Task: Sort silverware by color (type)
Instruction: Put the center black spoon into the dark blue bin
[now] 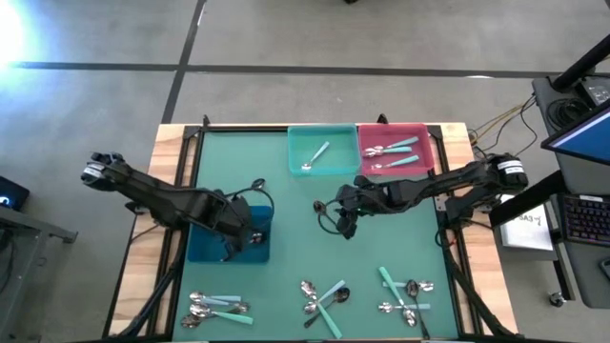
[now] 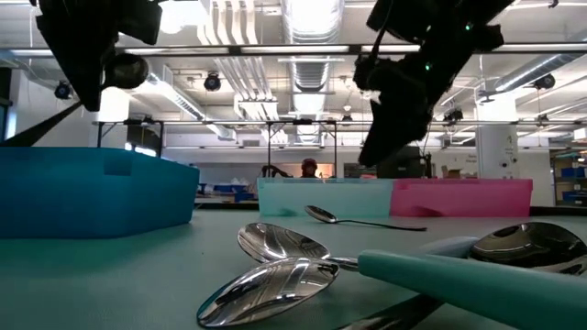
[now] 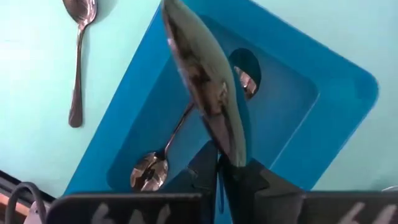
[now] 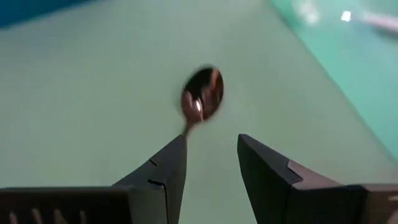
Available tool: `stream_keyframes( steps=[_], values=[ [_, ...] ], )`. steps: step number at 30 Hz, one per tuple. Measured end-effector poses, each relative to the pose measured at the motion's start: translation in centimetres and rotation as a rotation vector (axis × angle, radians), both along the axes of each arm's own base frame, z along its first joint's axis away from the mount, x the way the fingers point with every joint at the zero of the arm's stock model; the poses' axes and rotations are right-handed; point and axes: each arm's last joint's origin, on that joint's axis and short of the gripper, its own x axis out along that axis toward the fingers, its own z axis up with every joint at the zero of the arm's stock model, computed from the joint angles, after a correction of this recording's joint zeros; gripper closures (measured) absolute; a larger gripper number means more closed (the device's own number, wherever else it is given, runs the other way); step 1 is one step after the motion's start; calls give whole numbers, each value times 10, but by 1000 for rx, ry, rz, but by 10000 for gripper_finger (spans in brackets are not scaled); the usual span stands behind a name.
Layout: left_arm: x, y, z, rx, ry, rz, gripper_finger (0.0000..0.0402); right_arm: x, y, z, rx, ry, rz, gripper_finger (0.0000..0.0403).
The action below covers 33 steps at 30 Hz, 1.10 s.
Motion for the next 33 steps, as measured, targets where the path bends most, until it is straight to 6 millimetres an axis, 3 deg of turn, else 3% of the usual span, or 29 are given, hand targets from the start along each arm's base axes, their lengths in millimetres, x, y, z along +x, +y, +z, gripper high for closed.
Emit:
stream_keyframes(
  steps=[9, 15, 26, 29, 33],
  values=[
    [5, -2, -7, 6, 33, -7, 352, 12, 6, -37, 107, 95, -13, 270],
    [6, -2, -6, 8, 36, -27, 323, 25, 13, -55, 139, 63, -23, 270],
    [7, -3, -6, 12, 21, -26, 313, 42, 13, -75, 5, 131, 23, 273],
    [8, -3, -6, 9, 12, -26, 313, 42, 13, -78, 3, 144, 32, 294],
    [11, -3, -6, 23, -23, -23, 313, 42, 13, -79, 2, 158, 83, 363]
  ],
)
